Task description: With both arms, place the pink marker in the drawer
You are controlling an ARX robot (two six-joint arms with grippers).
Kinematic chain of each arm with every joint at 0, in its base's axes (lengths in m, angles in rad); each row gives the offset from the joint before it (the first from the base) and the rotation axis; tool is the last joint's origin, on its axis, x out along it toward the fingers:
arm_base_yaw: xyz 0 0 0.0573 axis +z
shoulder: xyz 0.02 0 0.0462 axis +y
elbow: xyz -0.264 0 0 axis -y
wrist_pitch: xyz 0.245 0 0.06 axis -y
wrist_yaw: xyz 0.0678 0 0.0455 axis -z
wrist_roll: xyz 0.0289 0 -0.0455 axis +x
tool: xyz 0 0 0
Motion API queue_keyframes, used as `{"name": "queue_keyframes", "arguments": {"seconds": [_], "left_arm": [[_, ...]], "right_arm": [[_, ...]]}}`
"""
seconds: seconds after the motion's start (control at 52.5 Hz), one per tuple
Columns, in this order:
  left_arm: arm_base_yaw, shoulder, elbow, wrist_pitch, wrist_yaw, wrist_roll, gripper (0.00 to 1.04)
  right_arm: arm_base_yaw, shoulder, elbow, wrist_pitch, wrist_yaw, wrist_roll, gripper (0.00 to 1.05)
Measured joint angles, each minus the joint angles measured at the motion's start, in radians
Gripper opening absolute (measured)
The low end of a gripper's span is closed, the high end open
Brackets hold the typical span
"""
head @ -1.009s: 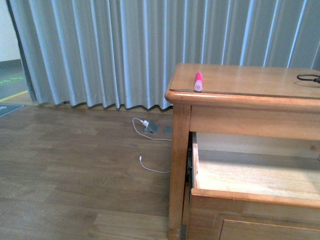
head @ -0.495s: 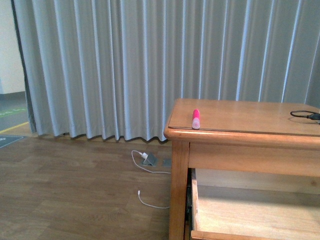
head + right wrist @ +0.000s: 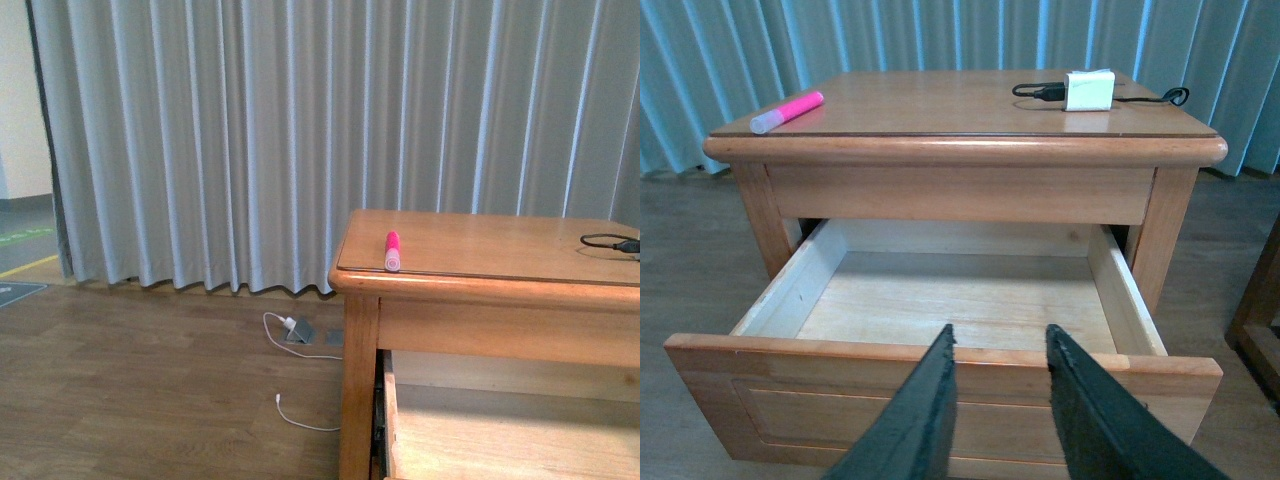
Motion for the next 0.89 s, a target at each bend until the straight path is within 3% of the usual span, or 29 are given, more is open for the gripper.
{"name": "queue_keyframes", "arguments": {"seconds": [0.038, 0.076, 0.343, 0.457, 0.895], "left_arm": [[0.000, 0.000, 0.000, 0.000, 0.000, 0.000, 0.99], [0.000, 0.000, 0.000, 0.000, 0.000, 0.000, 0.99], [0.000, 0.000, 0.000, 0.000, 0.000, 0.000, 0.99], [0.000, 0.000, 0.000, 0.000, 0.000, 0.000, 0.99], [0.000, 0.000, 0.000, 0.000, 0.000, 0.000, 0.99]], "right_arm": [[0.000, -0.005, -0.003, 0.002, 0.000, -0.002, 0.19], [0.000, -0.007, -0.005, 0.002, 0.000, -0.008, 0.21], [0.000, -0.010, -0.007, 0.003, 0.000, -0.008, 0.69], [0.000, -0.010, -0.007, 0.003, 0.000, -0.008, 0.98], [0.000, -0.010, -0.007, 0.003, 0.000, -0.008, 0.96]]}}
